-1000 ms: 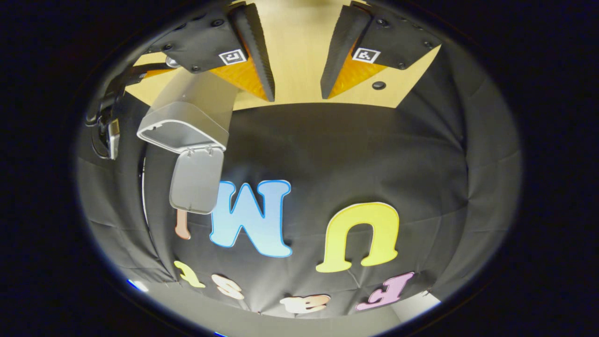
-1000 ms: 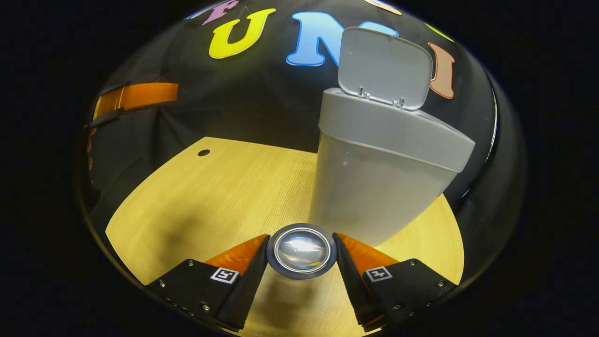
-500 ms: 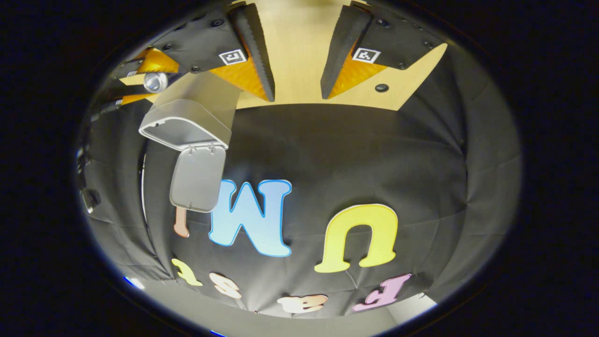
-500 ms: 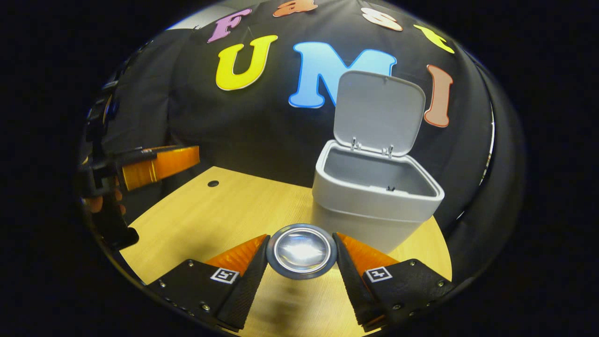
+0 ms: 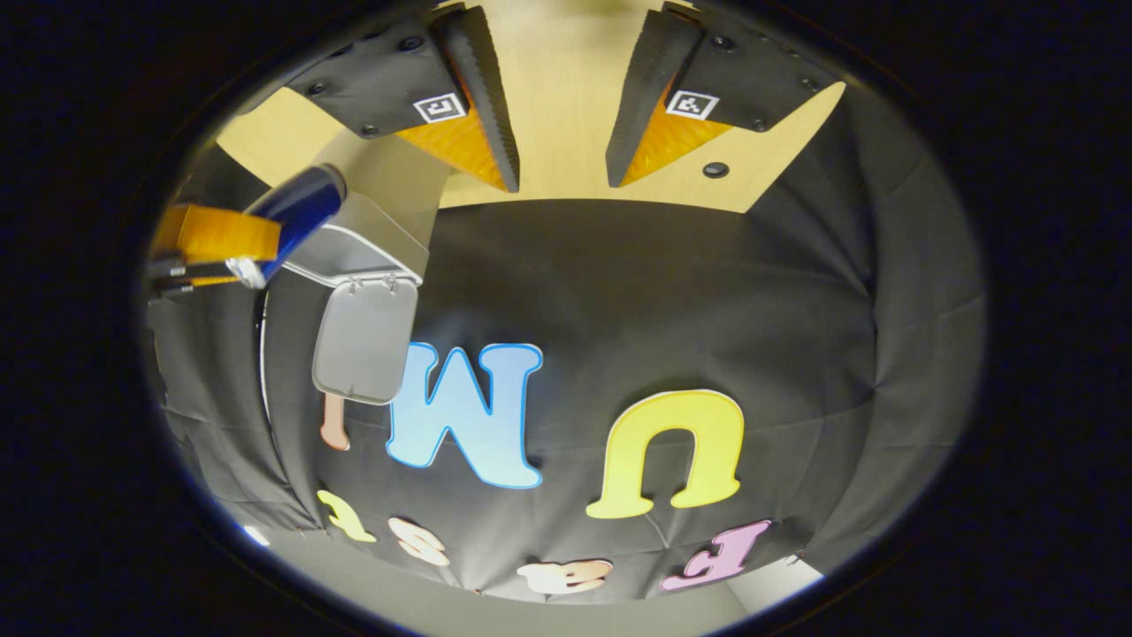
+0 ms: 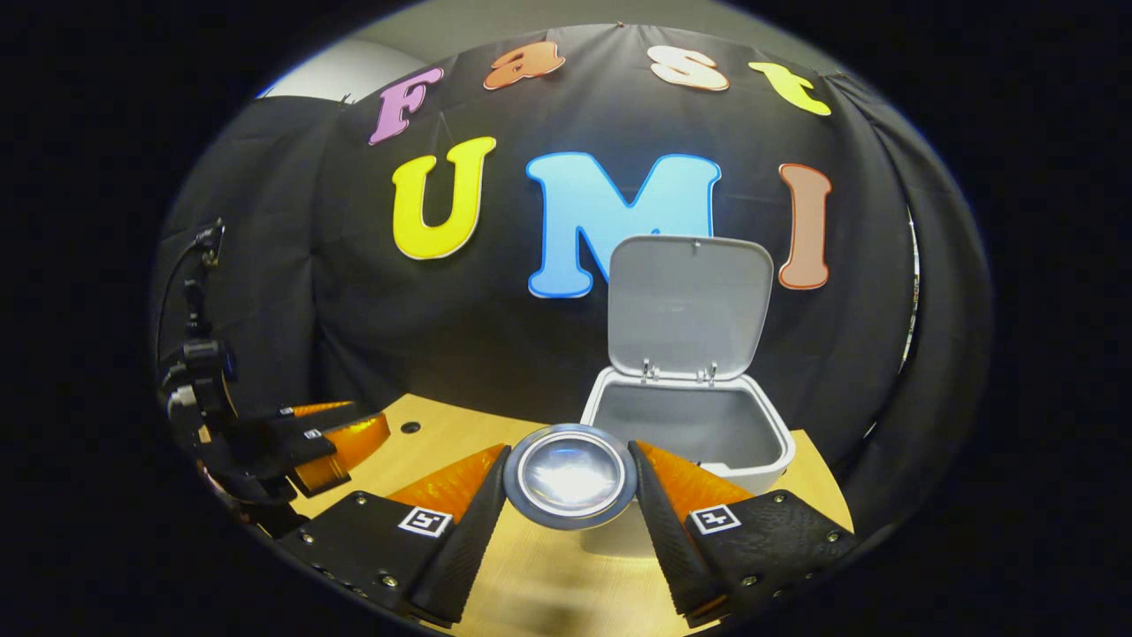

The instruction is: Press the lid of the desktop garbage bin to open it, pick up the crumpled paper on the desktop and throw it into the bin, then pick up the pop can on the desktop and drop it into the bin, and finally close the garbage bin lid.

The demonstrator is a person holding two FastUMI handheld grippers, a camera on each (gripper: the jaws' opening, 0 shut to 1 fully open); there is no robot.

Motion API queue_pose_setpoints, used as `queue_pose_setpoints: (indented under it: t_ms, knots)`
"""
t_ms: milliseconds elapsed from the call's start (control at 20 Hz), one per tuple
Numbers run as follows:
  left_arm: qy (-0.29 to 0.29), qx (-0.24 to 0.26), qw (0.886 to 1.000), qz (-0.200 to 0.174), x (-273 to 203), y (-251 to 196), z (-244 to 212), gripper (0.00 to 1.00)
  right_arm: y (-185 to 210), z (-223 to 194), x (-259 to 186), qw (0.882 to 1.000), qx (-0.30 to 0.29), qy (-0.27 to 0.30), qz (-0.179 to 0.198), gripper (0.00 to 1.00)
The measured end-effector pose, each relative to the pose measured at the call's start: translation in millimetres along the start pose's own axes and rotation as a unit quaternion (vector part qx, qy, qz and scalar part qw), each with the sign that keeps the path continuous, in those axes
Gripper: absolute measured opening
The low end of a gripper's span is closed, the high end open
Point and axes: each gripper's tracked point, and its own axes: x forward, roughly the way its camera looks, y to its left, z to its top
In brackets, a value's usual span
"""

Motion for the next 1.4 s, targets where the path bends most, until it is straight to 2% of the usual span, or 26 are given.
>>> queue_pose_setpoints:
  t_ms: [350, 500, 550, 600, 1050, 1400]
  knots:
    - [0.003, 0.002, 1.000, 0.004, 3, 1, -1, 0.67, -26, 52, 11, 0.998, 0.004, -0.057, -0.021, 0.83]
    - [0.004, 0.004, 1.000, 0.008, 4, 4, -1, 0.67, -42, 59, 23, 0.997, 0.009, -0.063, -0.035, 0.82]
    - [0.004, 0.005, 1.000, 0.009, 4, 5, 0, 0.67, -45, 58, 29, 0.997, 0.013, -0.062, -0.038, 0.80]
    - [0.005, 0.007, 1.000, 0.011, 4, 6, 0, 0.67, -49, 57, 34, 0.997, 0.016, -0.059, -0.040, 0.82]
    - [0.016, 0.014, 0.999, 0.031, 1, 24, -6, 0.68, -74, 10, 95, 0.998, 0.015, 0.009, -0.065, 0.83]
    - [0.024, 0.019, 0.998, 0.049, 14, 32, -9, 0.68, -80, -26, 131, 0.996, 0.009, 0.059, -0.067, 0.83]
